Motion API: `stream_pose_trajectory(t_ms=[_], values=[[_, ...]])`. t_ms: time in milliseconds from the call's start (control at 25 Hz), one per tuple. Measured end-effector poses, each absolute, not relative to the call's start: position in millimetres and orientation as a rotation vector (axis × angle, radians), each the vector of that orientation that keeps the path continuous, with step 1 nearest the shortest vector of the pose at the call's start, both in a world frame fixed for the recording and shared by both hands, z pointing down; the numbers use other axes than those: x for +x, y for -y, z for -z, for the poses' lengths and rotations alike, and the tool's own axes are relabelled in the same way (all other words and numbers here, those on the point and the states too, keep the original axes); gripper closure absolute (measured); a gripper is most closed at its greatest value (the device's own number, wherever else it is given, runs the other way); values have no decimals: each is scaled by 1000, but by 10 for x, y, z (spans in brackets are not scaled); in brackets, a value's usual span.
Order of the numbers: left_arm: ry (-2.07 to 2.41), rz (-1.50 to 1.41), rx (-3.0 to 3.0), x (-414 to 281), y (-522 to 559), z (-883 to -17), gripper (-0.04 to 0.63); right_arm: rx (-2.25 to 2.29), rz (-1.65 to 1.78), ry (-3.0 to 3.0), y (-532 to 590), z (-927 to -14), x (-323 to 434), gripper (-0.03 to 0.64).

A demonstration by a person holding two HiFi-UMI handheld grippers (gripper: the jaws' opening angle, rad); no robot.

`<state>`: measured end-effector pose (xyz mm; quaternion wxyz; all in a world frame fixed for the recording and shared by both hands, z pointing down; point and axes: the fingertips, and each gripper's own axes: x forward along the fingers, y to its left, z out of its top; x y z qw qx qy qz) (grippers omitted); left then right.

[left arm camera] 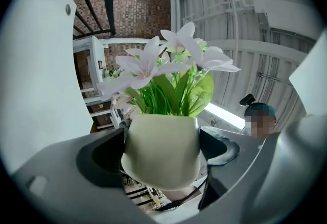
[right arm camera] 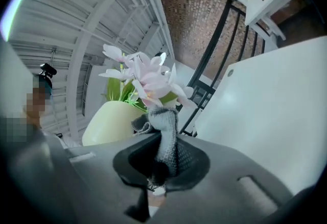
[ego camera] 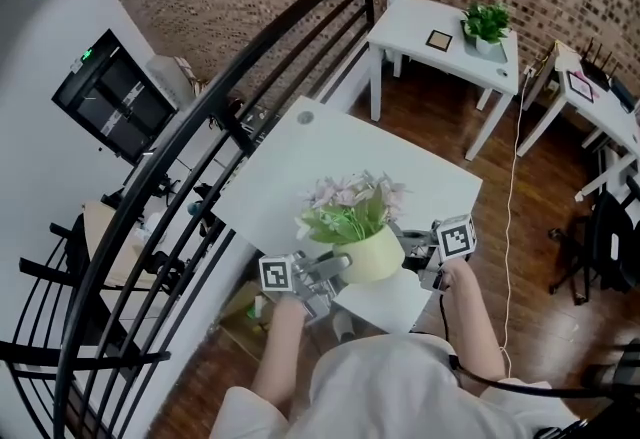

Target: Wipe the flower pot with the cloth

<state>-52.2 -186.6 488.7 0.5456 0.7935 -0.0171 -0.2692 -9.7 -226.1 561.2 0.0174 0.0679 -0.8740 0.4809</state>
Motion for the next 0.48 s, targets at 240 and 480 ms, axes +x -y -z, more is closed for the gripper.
stream_pose_trajectory(t_ms=[240, 480], values=[[35, 729, 1836, -507, 1904, -4793, 107, 236, -1496, 2713, 2251, -5579, -147, 607], [11, 799, 1808, -455, 1921, -4756, 110, 244, -1456, 2701, 2206, -5648, -244, 607]])
